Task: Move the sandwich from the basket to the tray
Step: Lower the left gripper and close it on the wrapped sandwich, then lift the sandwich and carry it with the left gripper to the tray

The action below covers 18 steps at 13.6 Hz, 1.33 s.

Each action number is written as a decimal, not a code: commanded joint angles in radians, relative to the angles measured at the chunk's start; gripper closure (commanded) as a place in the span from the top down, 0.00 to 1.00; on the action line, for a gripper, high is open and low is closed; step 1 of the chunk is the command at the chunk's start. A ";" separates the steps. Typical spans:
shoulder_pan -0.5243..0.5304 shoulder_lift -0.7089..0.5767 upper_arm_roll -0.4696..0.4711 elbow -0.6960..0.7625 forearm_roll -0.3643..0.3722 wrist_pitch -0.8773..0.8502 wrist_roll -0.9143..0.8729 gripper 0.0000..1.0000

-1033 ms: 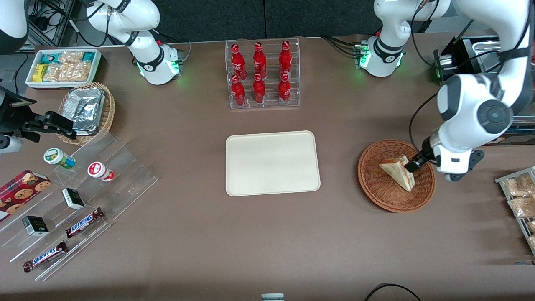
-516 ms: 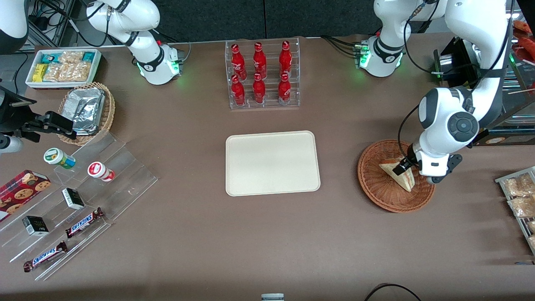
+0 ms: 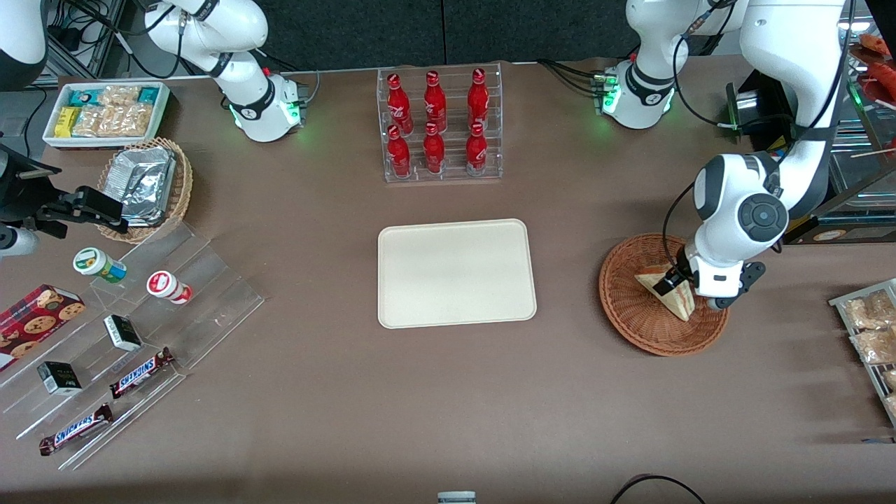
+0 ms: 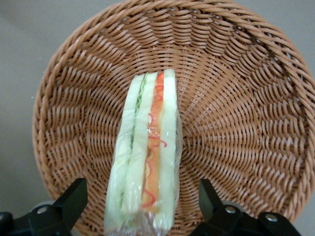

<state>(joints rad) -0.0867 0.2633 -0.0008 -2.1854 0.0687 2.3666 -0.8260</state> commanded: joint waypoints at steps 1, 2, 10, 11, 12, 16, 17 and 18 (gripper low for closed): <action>0.004 0.017 0.002 -0.005 0.011 0.025 -0.034 0.83; 0.004 0.019 0.002 -0.007 0.010 0.022 -0.063 0.58; -0.008 -0.016 -0.004 0.123 0.020 -0.304 -0.077 0.00; -0.025 -0.010 -0.011 0.183 0.020 -0.381 -0.079 0.00; -0.051 -0.012 -0.011 0.220 0.020 -0.436 -0.079 0.00; -0.175 -0.019 -0.013 0.300 0.007 -0.561 -0.081 0.00; -0.217 -0.016 -0.015 0.326 0.000 -0.587 -0.081 0.00; -0.258 -0.012 -0.015 0.357 -0.001 -0.610 -0.081 0.00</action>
<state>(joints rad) -0.2693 0.2445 -0.0240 -1.8906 0.0679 1.8180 -0.8885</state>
